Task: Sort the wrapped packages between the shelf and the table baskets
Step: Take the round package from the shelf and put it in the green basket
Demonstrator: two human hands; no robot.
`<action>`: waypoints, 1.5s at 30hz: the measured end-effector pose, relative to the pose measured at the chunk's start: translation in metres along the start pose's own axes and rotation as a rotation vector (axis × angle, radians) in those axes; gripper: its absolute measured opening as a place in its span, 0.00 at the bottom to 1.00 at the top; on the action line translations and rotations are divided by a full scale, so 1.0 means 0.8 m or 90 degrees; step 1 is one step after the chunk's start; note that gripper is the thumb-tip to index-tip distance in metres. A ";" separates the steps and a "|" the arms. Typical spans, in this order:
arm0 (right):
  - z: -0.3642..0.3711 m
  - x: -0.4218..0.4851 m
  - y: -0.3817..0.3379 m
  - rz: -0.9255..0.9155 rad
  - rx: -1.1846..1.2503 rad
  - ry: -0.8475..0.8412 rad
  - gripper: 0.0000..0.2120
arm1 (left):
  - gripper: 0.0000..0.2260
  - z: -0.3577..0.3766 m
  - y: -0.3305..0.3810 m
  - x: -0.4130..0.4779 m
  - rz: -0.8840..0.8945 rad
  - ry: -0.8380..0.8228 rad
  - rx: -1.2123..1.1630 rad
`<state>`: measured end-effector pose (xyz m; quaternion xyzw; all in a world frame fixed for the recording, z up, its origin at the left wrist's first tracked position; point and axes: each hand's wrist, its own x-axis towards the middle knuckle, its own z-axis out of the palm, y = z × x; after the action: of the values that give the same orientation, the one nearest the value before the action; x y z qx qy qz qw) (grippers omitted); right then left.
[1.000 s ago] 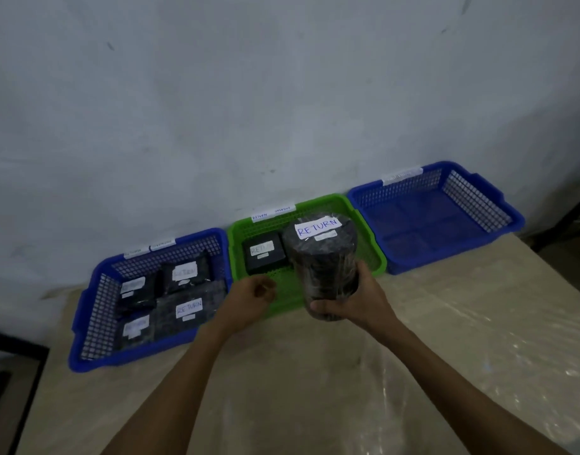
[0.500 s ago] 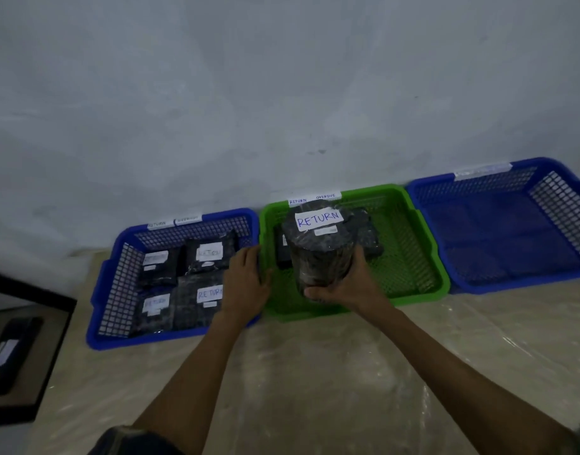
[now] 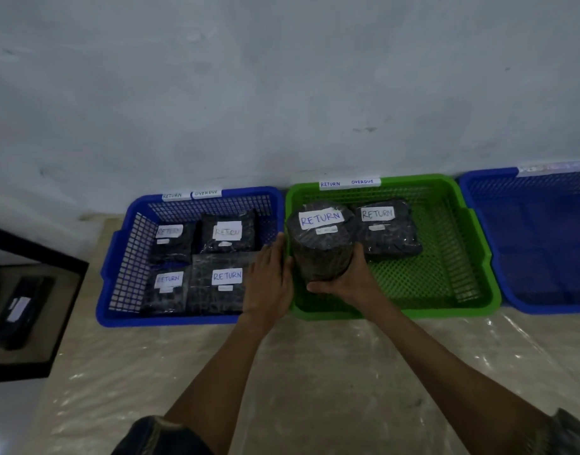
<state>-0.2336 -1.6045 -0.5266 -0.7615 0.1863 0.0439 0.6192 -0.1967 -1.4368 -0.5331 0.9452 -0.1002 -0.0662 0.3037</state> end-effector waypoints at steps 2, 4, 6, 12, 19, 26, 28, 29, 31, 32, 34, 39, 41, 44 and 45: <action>0.002 0.000 0.005 0.003 -0.022 -0.018 0.48 | 0.26 0.000 -0.001 0.000 0.004 0.017 -0.027; 0.003 0.000 0.007 0.015 -0.051 -0.050 0.49 | 0.23 -0.001 -0.002 0.000 0.018 0.035 -0.057; 0.002 0.001 0.009 0.034 -0.063 -0.070 0.50 | 0.21 -0.001 -0.005 0.000 0.028 0.044 -0.075; -0.018 -0.004 0.017 0.073 -0.085 -0.174 0.54 | 0.22 0.002 -0.011 -0.002 0.043 0.050 -0.078; -0.043 -0.015 0.006 0.136 -0.043 -0.280 0.55 | 0.26 0.002 -0.013 -0.006 0.059 0.058 -0.057; -0.039 -0.032 0.007 0.097 -0.119 -0.233 0.54 | 0.28 0.008 -0.018 -0.004 0.076 0.064 -0.056; -0.039 -0.031 0.006 0.091 -0.127 -0.231 0.53 | 0.27 0.008 -0.017 -0.004 0.077 0.065 -0.054; -0.040 -0.031 0.006 0.087 -0.129 -0.230 0.51 | 0.27 0.009 -0.017 -0.004 0.075 0.067 -0.052; -0.042 -0.031 0.005 0.085 -0.130 -0.228 0.48 | 0.25 0.010 -0.018 -0.003 0.066 0.071 -0.055; -0.043 -0.032 0.004 0.086 -0.130 -0.224 0.47 | 0.25 0.010 -0.019 -0.002 0.062 0.071 -0.059; -0.043 -0.033 0.002 0.083 -0.134 -0.212 0.45 | 0.25 0.011 -0.020 -0.002 0.063 0.071 -0.057; -0.038 -0.034 -0.002 0.076 -0.158 -0.189 0.45 | 0.25 0.011 -0.021 -0.002 0.072 0.078 -0.058; -0.038 -0.035 -0.002 0.077 -0.159 -0.184 0.45 | 0.25 0.011 -0.021 -0.002 0.076 0.080 -0.059; -0.037 -0.039 -0.005 0.071 -0.175 -0.176 0.47 | 0.25 0.011 -0.022 -0.002 0.085 0.082 -0.065; -0.035 -0.041 -0.005 0.068 -0.189 -0.168 0.48 | 0.25 0.011 -0.021 -0.003 0.087 0.080 -0.067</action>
<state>-0.2671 -1.6233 -0.5064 -0.8210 0.1352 0.2034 0.5160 -0.1981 -1.4278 -0.5504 0.9211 -0.1419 0.0089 0.3625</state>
